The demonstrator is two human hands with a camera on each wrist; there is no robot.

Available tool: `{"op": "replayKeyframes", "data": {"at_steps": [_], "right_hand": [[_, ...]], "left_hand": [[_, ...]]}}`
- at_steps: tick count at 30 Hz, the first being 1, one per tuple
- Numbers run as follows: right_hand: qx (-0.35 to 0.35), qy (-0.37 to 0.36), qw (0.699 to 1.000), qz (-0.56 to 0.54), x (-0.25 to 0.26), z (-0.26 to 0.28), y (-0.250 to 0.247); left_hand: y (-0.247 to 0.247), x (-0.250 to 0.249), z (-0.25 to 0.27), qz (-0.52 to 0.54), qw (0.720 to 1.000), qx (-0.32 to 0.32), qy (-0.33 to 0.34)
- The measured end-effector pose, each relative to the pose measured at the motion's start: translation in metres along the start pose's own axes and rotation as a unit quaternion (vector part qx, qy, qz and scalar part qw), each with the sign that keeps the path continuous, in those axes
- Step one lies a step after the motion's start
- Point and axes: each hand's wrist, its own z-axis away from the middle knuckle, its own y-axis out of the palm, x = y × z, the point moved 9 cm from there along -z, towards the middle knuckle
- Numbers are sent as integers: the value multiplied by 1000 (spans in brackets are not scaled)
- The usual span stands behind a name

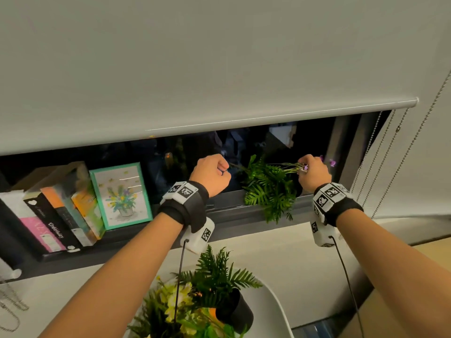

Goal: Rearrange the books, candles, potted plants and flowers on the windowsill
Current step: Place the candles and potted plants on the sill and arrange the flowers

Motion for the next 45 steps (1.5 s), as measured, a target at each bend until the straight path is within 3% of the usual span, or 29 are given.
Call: {"op": "replayKeyframes", "data": {"at_steps": [5,11,17,26,30,35,40,45], "right_hand": [[47,4,999,23,-21,-16,22],[97,-9,991,86,-34,-47,52],[153,-30,980,120,-42,-70,86],[136,-10,969,208,-53,-86,96],[135,-9,964,228,-48,-86,97],[127,-39,964,232,-35,-74,89],[120,-57,981,138,-27,-61,85],[148,2,989,4,-38,-49,93]], "left_hand": [[54,11,-16,-37,998,46,-32],[104,14,-39,-143,987,68,-32],[138,10,-68,-183,980,81,-18],[165,44,-85,-264,955,93,-97],[163,52,-81,-248,958,97,-106],[140,46,-73,-219,969,56,-99],[106,29,-57,-192,978,17,-79],[64,12,-39,-194,979,-19,-56]]}}
